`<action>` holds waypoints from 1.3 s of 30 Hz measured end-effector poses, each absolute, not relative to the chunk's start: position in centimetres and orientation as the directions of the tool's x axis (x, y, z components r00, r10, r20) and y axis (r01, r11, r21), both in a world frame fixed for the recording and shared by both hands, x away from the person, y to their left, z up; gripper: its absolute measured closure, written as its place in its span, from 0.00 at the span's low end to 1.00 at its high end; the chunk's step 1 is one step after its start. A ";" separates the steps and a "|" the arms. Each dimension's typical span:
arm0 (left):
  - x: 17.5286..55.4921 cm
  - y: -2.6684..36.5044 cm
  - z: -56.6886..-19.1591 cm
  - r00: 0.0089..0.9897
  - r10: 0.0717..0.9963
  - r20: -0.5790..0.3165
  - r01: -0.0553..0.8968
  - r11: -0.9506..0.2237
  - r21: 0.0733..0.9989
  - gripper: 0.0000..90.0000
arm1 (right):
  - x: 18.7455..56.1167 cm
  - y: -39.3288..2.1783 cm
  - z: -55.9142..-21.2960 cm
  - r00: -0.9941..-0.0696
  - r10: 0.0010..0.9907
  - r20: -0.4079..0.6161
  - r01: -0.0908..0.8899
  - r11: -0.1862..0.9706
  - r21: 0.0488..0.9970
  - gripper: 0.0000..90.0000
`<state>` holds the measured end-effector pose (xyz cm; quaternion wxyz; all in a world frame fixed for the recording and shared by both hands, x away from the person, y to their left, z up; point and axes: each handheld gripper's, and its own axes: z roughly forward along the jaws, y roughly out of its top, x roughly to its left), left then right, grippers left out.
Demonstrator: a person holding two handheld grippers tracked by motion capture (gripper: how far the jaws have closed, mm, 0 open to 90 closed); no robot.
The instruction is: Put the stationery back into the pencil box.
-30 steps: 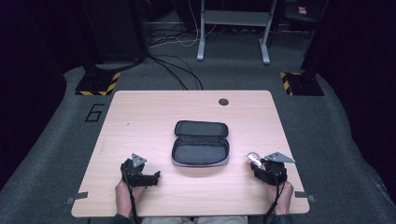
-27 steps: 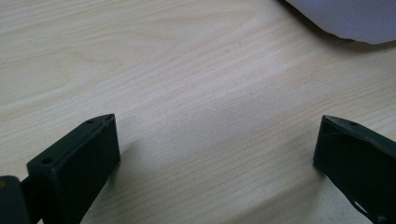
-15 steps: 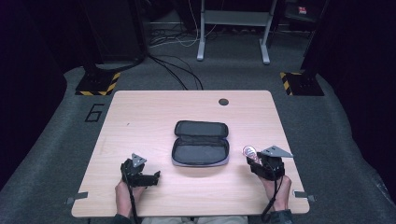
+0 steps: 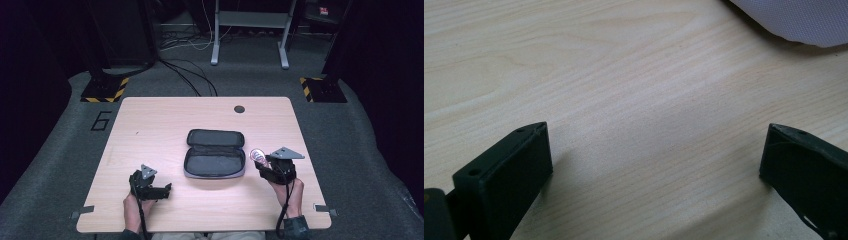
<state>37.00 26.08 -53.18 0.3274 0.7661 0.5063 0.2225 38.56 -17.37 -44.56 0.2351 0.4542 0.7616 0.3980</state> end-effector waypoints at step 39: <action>37.0 26.1 -53.2 0.389 0.921 0.009 0.630 -0.273 0.727 0.00 | 43.1 -8.3 -44.8 -0.640 0.769 0.012 0.470 0.378 0.797 0.55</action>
